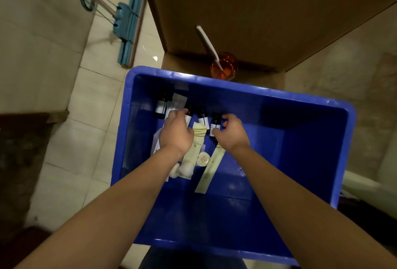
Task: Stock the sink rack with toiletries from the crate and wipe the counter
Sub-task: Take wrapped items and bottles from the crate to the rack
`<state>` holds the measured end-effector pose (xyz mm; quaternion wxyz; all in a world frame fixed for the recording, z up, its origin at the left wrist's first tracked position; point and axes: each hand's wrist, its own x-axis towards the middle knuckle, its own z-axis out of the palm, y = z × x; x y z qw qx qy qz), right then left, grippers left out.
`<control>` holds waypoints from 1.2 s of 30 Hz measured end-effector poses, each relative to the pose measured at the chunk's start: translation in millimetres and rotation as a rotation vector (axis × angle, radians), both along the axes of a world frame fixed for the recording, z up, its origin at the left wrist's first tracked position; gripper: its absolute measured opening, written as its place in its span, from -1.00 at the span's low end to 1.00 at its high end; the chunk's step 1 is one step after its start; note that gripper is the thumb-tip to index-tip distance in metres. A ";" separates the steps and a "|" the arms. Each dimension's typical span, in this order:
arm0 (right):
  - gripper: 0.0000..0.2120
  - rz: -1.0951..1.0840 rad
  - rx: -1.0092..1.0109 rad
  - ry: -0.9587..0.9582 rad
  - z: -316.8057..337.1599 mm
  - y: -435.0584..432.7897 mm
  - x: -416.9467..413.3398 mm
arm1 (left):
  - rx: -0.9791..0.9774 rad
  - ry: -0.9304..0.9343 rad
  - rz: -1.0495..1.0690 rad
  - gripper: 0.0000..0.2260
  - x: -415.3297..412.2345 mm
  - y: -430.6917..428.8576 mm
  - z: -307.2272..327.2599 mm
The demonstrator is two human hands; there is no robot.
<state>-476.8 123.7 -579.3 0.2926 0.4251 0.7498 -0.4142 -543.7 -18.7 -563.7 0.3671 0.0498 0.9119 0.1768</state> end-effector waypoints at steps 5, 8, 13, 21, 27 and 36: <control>-0.51 -0.031 0.037 -0.009 -10.8 -1.9 0.4 | -0.043 0.030 -0.091 -0.53 3.2 9.3 -11.2; -0.54 -0.023 0.070 -0.008 -13.8 -2.2 0.4 | -0.064 0.043 -0.092 -0.56 5.2 14.6 -16.4; -0.60 -0.019 0.107 0.020 -16.4 -3.3 -2.4 | -0.093 0.069 -0.108 -0.61 6.4 19.8 -23.5; -0.62 -0.038 0.046 0.054 -6.0 5.1 -1.8 | -0.015 0.009 0.014 -0.61 9.4 25.3 -20.5; -0.61 -0.186 -0.119 0.094 19.6 13.8 8.7 | 0.063 -0.019 0.078 -0.57 16.0 18.6 13.6; -0.65 -0.373 -0.324 0.091 106.6 14.5 25.0 | 0.146 -0.121 0.057 -0.57 28.0 15.9 96.2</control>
